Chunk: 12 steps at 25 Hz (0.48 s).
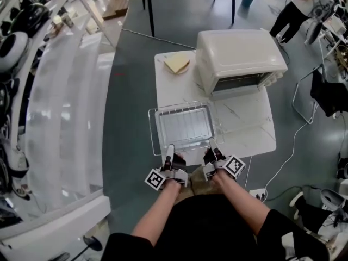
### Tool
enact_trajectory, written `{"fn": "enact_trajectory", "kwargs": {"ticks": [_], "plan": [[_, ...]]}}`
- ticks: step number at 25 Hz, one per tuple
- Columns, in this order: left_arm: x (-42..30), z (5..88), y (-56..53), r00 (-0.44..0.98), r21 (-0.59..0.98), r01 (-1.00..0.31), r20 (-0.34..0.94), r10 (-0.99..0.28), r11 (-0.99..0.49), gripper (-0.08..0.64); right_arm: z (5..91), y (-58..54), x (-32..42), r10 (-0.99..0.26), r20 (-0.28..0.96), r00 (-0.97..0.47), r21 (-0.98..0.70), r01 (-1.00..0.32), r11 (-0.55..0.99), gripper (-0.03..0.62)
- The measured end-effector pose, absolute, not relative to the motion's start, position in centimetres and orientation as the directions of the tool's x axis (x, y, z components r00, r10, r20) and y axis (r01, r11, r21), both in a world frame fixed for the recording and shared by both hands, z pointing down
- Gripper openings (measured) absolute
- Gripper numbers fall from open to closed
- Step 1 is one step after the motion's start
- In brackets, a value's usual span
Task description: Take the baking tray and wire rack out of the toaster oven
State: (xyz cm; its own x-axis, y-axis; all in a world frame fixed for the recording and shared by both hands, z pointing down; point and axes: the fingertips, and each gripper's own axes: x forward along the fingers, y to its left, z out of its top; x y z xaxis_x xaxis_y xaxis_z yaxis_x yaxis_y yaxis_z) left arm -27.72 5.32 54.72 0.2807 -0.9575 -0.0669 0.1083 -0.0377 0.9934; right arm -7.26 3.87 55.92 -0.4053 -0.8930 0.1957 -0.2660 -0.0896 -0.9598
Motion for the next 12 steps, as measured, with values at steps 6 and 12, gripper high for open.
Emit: {"fn": "enact_trajectory", "kwargs": {"ticks": [6,12], "plan": [[-27.9,57.6,5.3,0.302,0.997,0.069,-0.055,-0.952,-0.035,0.015,58.7,3.7,-7.3,-0.865,0.299,-0.403,-0.924,-0.350,-0.156,0.025],[-28.5,61.9,4.6,0.322,0.997,0.067,0.008,-0.947,0.031,0.015,60.8,2.3,-8.2,-0.880,0.213,-0.424,-0.925,-0.378,-0.042,0.025]]}}
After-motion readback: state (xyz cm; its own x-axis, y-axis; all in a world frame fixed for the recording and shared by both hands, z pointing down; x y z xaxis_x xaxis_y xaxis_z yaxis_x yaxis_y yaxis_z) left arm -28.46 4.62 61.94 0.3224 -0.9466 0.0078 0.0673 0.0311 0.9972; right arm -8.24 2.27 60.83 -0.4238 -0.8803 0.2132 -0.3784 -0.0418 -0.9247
